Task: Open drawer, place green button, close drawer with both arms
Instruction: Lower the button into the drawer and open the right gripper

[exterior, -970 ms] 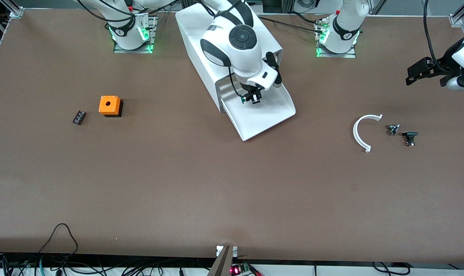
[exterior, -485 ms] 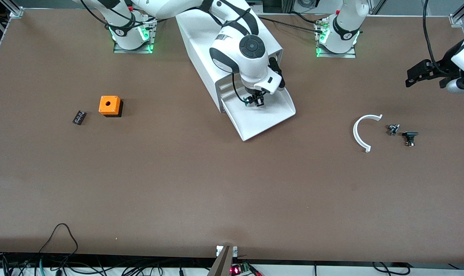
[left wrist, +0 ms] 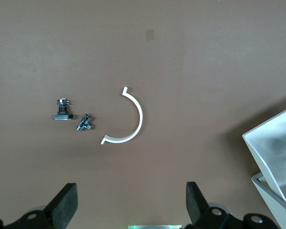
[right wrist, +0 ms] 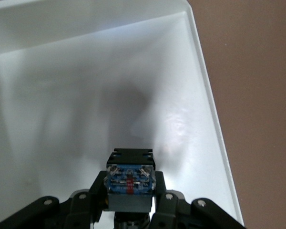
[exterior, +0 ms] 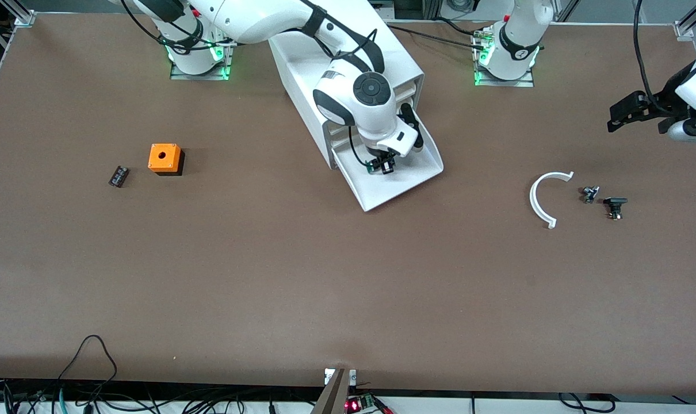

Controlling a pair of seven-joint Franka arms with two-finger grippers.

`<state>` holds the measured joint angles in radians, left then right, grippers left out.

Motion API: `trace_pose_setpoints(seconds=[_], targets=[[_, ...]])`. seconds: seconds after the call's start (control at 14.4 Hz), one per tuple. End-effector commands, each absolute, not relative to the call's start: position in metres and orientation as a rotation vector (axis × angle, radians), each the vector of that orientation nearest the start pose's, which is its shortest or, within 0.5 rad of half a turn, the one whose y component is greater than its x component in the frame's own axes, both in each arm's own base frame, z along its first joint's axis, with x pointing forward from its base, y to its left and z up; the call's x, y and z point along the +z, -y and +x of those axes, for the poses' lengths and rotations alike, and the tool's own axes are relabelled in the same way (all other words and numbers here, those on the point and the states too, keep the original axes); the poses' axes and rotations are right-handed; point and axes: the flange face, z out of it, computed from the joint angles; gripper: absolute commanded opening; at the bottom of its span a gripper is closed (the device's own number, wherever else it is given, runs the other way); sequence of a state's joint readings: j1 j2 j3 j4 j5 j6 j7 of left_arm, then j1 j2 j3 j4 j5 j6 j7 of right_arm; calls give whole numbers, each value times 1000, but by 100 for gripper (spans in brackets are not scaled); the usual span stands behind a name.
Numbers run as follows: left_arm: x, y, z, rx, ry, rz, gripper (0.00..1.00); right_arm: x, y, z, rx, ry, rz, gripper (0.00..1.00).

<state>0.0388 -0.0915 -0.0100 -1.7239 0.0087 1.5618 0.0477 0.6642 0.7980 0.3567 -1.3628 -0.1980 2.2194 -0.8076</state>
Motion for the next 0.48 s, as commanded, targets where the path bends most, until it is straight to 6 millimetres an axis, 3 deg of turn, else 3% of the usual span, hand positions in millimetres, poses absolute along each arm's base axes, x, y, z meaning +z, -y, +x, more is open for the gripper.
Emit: trace_pose_setpoints(seconds=[0.0,0.07,0.14,0.28,0.35,0.42], targets=[[602,-16,523,82,-29,-3134,100,270,-607,440,172,-2573,1932,40],[602,-16,525,70,-29,-3134,100,268,-608,436,159,-2574,1939,73],[602,-16,526,63,-29,-3134,100,269,-611,432,157,-2563,1955,100],[600,-16,528,58,-27,-3133,100,278,-618,423,164,-2508,2019,100],[598,-16,529,58,-27,-3131,100,296,-619,422,186,-2479,2048,100],[598,-16,531,44,-27,-3131,100,326,-619,422,231,-2443,2083,100]])
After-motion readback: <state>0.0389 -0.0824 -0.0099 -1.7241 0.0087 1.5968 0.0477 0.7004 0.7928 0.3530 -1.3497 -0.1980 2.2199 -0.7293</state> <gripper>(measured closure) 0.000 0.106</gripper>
